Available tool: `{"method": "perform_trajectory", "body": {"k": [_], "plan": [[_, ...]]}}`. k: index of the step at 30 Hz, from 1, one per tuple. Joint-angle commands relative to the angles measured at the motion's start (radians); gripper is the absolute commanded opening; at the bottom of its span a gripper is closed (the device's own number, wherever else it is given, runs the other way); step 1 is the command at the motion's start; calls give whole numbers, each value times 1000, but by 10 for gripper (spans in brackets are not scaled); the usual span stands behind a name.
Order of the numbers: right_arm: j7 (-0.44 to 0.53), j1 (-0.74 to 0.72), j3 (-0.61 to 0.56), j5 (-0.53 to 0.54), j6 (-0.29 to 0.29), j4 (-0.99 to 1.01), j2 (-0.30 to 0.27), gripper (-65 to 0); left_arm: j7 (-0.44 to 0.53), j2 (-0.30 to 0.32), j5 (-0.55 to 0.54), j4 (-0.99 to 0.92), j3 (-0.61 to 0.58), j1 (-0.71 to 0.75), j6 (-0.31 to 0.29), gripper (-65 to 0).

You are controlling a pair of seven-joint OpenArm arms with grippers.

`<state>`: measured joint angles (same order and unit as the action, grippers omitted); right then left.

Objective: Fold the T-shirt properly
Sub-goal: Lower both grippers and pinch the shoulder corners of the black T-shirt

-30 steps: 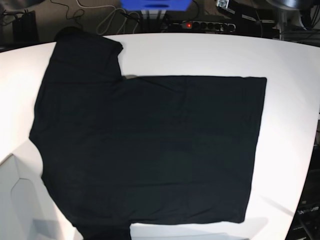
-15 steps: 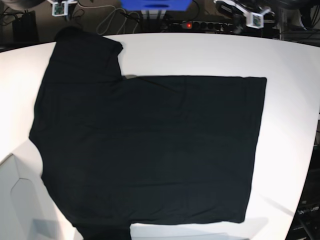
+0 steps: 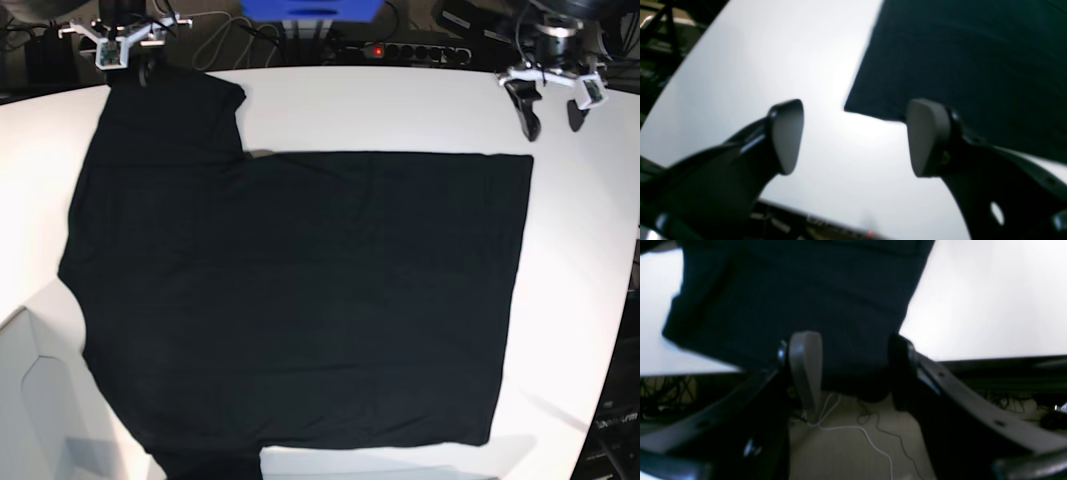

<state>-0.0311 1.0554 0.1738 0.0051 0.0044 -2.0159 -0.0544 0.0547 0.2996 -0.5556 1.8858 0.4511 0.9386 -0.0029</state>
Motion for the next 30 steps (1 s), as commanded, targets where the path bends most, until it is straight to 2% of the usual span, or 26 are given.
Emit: {"method": "perform_trajectory", "body": {"k": [1, 5, 7, 16, 22, 25, 30], "plan": [[23, 7, 3, 0, 3, -15, -3, -324, 1, 10, -7, -5, 10, -22, -1, -184], [23, -8, 7, 0, 3, -15, -3, -324, -131, 3, -7, -93, 19, -161, -3, -183], [21, -13, 8, 0, 3, -12, -3, -324, -166, 0, -7, -139, 13, -223, -3, -183], [20, -33, 13, 0, 3, -9, -3, -324, -177, 6, -4, -326, -13, -395, -4, -183], [18, -33, 11, -1, 3, -9, -3, -324, -177, 28, -5, -371, -97, -432, -4, -184], [-23, -51, 10, -1, 3, -10, -3, -324, -177, 23, -5, -372, -107, -432, -4, -188], [-76, -74, 13, -1, 3, -10, -3, -324, -177, 22, -4, -374, -107, -424, -4, -310]]}}
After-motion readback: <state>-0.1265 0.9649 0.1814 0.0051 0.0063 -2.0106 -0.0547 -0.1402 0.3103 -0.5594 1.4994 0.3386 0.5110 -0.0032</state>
